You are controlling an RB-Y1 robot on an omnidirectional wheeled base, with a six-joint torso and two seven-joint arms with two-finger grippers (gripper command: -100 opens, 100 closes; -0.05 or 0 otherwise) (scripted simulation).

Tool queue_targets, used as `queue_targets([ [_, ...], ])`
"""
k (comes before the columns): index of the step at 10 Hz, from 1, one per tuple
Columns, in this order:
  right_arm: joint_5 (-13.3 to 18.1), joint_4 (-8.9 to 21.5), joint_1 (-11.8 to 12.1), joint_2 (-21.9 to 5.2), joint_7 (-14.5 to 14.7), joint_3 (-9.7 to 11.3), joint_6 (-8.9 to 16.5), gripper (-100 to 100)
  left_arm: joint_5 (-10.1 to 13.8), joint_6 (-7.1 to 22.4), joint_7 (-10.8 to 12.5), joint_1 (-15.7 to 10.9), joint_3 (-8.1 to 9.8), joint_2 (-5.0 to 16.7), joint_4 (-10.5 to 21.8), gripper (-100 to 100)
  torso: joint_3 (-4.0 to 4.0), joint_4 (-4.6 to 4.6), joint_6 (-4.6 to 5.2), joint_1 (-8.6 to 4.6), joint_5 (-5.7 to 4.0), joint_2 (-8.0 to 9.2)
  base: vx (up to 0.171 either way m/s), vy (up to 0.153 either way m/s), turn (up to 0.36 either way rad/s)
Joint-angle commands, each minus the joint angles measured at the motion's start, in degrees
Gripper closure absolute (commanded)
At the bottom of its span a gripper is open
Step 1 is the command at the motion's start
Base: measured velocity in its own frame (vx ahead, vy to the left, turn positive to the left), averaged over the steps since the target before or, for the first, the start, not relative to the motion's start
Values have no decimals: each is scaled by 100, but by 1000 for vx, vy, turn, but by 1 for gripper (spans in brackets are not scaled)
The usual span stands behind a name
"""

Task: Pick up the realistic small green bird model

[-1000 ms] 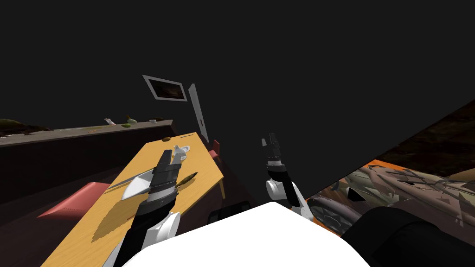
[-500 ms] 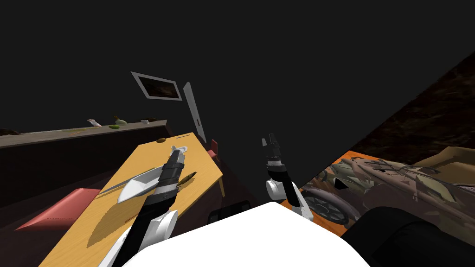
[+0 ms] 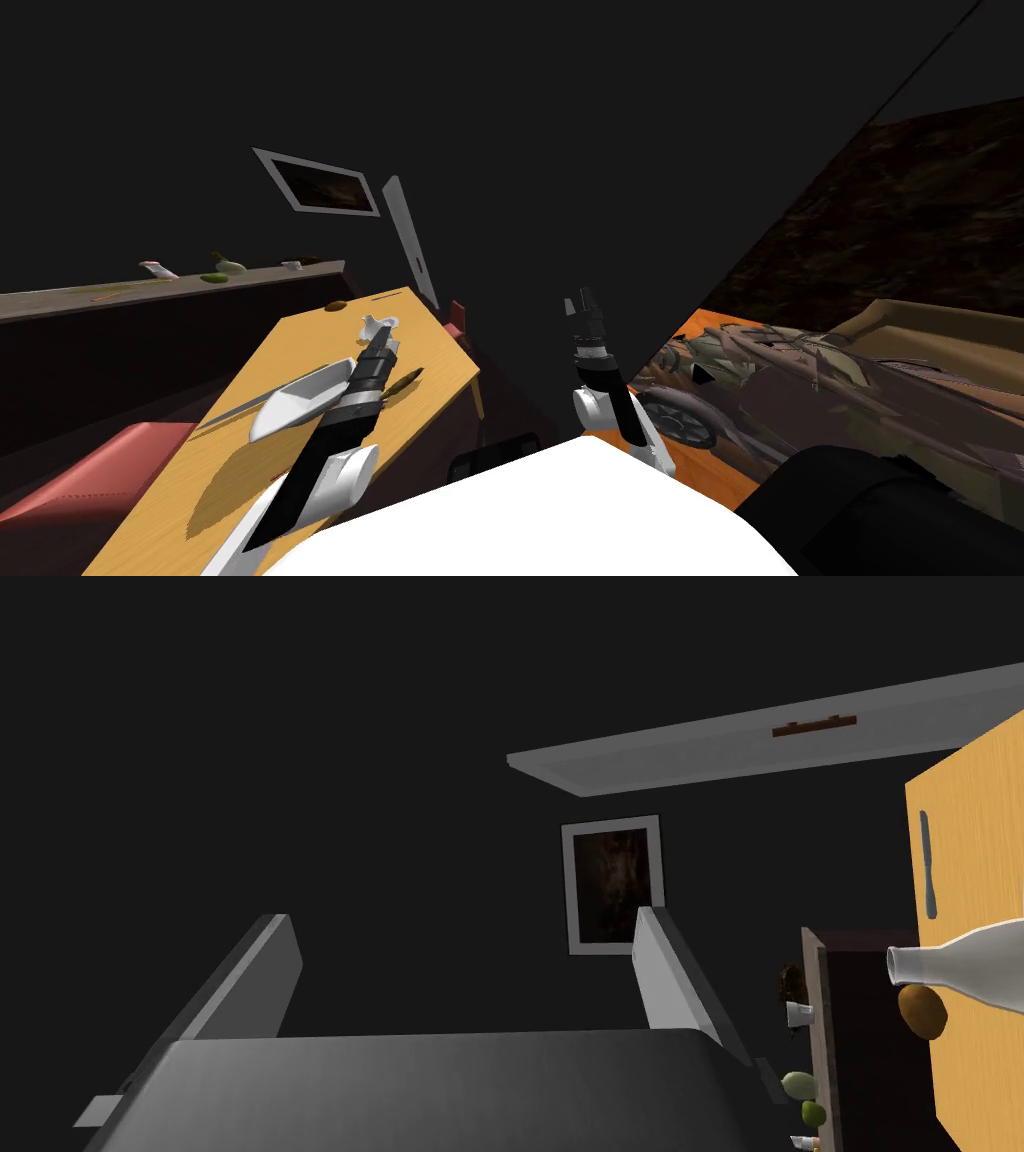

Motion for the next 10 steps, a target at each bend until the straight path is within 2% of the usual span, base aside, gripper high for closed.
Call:
queue_targets([
  [1, 0, 0, 0, 0, 0, 0, 0, 0, 35, 100, 13, -103, 32, 6, 172, -100, 0, 0, 0, 0, 0, 0, -48, 22, -48],
  [3, 0, 0, 0, 0, 0, 0, 0, 0, 217, 552, 105, -363, 193, 93, 492, -100, -3, -1, 1, -10, -2, -5, -81, 29, -156],
  [4, 0, 0, -1, 0, 0, 0, 0, 0, 217, 599, 105, -363, 193, 93, 522, -100, 4, 1, 1, -5, -1, 8, -76, 28, -47],
  [5, 0, 0, 1, 0, 0, 0, 0, 0, 312, 801, 154, -499, 277, 135, 710, -100, 3, 2, -2, -6, -1, 3, -61, 27, -82],
  [6, 0, 0, 0, 0, 0, 0, 0, 0, 312, 857, 154, -499, 277, 135, 710, -100, -1, 0, 0, -5, -1, -2, -44, 28, -60],
  [7, 0, 0, 1, 0, 0, 0, 0, 0, 407, 1069, 203, -637, 363, 179, 910, -100, -4, -1, -2, -7, -1, -9, -51, 35, -109],
  [8, 0, 0, 0, 0, 0, 0, 0, 0, 407, 1120, 203, -637, 363, 179, 910, -100, -4, -2, 0, -3, -1, -8, -45, 28, -70],
  [9, 0, 0, 1, 0, 0, 0, 0, 0, 503, 1322, 253, -778, 450, 225, 1123, -100, -5, -2, -2, -6, -1, -10, -51, 24, -123],
  [10, 0, 0, 0, 0, 0, 0, 0, 0, 503, 1385, 253, -778, 450, 225, 1123, -100, -5, -2, 0, -7, -2, -9, -44, 20, -55],
])
